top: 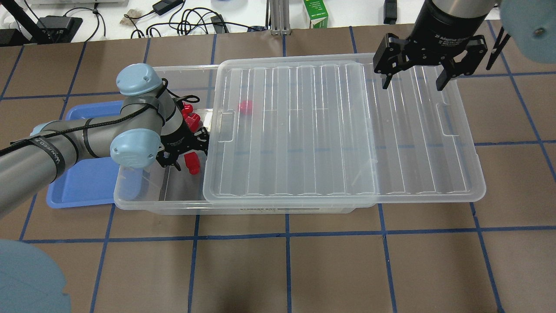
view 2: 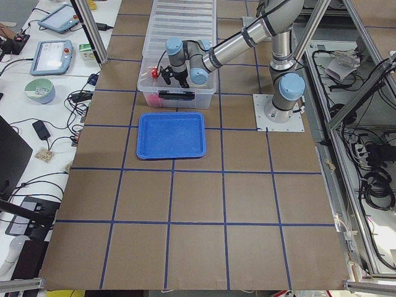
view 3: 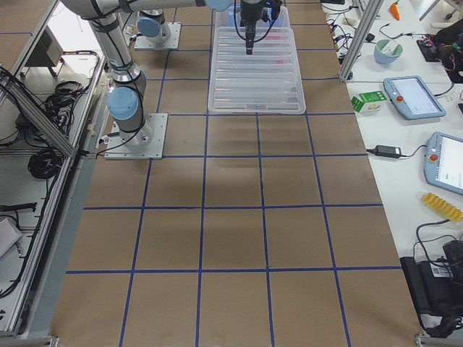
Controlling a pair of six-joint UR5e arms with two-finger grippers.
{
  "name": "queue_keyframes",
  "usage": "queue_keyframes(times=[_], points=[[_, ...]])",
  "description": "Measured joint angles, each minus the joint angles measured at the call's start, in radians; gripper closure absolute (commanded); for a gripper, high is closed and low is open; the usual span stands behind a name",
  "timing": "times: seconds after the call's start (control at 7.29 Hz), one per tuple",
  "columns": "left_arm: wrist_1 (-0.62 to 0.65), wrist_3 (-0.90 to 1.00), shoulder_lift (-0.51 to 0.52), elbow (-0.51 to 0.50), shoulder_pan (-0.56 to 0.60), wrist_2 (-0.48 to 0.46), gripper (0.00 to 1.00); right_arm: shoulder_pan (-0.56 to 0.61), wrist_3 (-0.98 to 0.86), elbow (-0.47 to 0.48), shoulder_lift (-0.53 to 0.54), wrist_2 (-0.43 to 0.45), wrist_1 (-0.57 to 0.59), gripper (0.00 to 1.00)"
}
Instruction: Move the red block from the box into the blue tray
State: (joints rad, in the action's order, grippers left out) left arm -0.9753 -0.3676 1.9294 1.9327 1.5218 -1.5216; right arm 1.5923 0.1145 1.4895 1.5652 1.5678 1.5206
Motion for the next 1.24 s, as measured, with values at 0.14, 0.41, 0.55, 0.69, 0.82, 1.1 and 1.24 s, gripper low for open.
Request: queue_keyframes(times=[0.14, 0.41, 0.55, 0.69, 0.82, 1.1, 1.24], points=[[0.010, 0.012, 0.008, 0.001, -0.001, -0.001, 0.42, 0.000, 0.000, 0.000, 0.000, 0.000, 0.000, 0.00], [0.019, 0.079, 0.021, -0.002, -0.002, -0.002, 1.00, 0.000, 0.000, 0.000, 0.001, 0.000, 0.000, 0.00], [0.021, 0.099, 0.023, -0.003, -0.003, -0.002, 1.00, 0.000, 0.000, 0.000, 0.001, 0.000, 0.000, 0.00], [0.022, 0.108, 0.022, -0.005, -0.003, -0.002, 1.00, 0.000, 0.000, 0.000, 0.001, 0.000, 0.000, 0.00], [0.022, 0.120, 0.020, -0.010, -0.009, -0.008, 1.00, 0.000, -0.001, 0.000, 0.001, 0.000, 0.000, 0.00], [0.000, 0.150, 0.003, -0.031, -0.049, -0.017, 1.00, 0.002, 0.000, -0.001, 0.000, -0.008, 0.001, 0.00], [-0.034, 0.153, -0.011, -0.053, -0.060, -0.014, 1.00, 0.004, 0.000, 0.000, -0.002, -0.023, 0.001, 0.00]])
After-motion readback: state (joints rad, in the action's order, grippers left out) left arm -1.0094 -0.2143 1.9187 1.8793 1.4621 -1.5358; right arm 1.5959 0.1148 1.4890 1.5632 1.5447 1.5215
